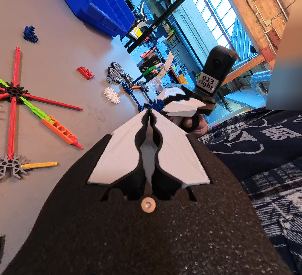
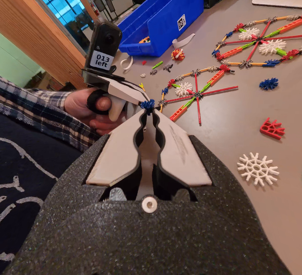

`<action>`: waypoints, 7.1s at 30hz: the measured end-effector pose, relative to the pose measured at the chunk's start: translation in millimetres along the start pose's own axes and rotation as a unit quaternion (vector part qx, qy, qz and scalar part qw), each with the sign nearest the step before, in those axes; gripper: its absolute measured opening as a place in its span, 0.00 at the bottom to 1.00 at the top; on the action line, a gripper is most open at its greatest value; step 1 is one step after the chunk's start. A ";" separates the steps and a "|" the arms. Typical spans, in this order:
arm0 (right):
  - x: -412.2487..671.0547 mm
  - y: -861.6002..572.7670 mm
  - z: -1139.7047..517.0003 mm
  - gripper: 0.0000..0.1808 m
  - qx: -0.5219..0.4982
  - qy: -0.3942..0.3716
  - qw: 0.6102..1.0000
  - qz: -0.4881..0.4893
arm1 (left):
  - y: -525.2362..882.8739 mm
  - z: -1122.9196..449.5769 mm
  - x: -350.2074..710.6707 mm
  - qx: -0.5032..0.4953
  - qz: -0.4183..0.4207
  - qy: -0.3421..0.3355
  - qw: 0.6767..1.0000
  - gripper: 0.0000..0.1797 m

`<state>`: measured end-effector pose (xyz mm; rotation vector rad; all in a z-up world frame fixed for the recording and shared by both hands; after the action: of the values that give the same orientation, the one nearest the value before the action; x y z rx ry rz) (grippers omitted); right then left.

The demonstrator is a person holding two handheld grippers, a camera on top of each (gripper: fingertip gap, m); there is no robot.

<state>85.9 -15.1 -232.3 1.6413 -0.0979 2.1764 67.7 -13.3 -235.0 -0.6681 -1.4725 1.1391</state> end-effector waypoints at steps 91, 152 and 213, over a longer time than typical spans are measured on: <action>51.1 -1.9 29.5 0.01 -0.221 0.094 0.848 0.473 | -53.3 -19.3 24.3 0.030 -0.127 0.026 0.991 0.16; 82.7 9.1 53.6 0.06 -0.017 -0.132 0.987 0.088 | -94.9 -18.6 32.4 -0.057 -0.279 0.030 0.958 0.11; 69.5 22.4 67.1 0.06 0.199 -0.321 0.884 -0.274 | -103.8 -28.0 12.4 -0.068 -0.362 0.067 0.927 0.11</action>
<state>123.1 -36.1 -142.8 2.2193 0.5922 1.2199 110.0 -33.5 -137.5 -0.2354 -1.4998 0.4135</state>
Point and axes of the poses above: each gripper's, where its closed fingertips meet, z back along the fingers, x out of its top, y = z × x across the jaws, the point moved 1 cm from there along z, back along the fingers, and after that the axes turned 14 degrees about z, right-handed, at the moved point
